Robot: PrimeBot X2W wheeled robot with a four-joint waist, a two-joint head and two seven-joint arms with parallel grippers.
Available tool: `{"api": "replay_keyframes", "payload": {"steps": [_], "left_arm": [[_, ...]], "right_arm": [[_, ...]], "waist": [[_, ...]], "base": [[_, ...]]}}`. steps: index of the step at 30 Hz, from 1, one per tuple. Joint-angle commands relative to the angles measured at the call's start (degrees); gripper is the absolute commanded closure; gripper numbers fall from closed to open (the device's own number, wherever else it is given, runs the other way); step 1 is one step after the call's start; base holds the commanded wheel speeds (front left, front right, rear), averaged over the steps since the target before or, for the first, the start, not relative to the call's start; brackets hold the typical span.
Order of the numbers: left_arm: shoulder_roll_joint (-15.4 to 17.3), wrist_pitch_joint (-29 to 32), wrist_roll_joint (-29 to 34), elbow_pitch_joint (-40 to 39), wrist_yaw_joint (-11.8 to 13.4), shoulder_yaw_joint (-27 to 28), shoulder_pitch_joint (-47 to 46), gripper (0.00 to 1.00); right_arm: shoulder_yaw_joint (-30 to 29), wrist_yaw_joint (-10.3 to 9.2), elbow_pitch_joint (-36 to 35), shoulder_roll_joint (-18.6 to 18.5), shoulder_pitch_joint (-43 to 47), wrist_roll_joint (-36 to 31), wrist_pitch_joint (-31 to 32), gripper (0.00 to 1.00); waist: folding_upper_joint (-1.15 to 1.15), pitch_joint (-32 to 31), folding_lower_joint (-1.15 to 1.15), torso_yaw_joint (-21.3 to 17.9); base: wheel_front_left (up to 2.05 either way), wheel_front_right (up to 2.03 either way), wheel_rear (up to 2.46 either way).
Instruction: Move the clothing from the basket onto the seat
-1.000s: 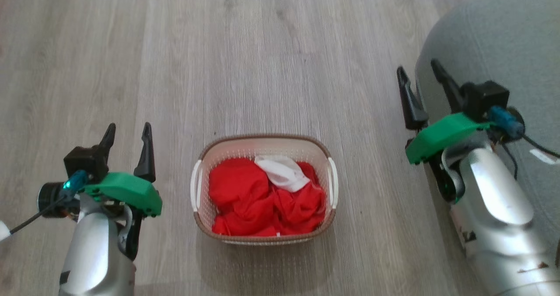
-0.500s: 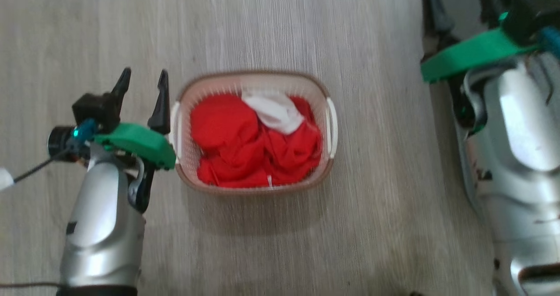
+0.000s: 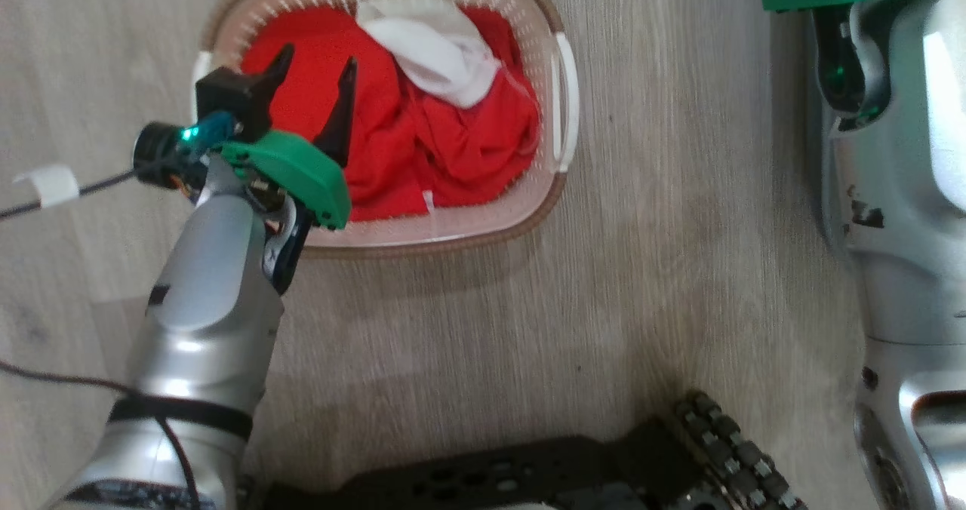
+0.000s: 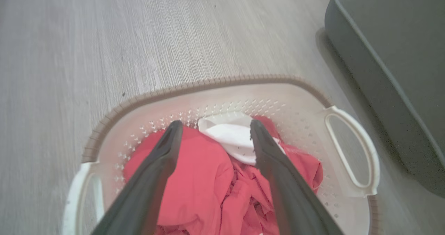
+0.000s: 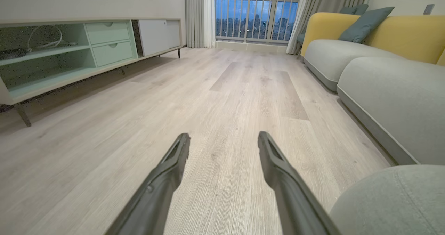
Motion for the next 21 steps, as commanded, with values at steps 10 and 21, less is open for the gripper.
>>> {"api": "replay_keyframes", "payload": {"steps": [10, 21], "left_arm": [[3.51, -0.71, 5.56, 12.83, 1.58, -3.41, -10.17, 0.0], [6.11, -0.66, 11.09, 24.56, 9.28, -7.29, -19.06, 0.0]], "right_arm": [[1.12, -0.01, -5.79, 2.13, -3.3, -1.02, -0.36, 0.0], [2.09, -0.01, -7.93, 2.95, -4.27, -0.28, -0.36, 0.0]], "waist": [[0.0, 12.76, -0.02, -4.36], [0.0, 17.13, -0.02, -6.22]], "base": [[0.0, 0.0, 0.0], [0.0, 0.0, 0.0]]}}
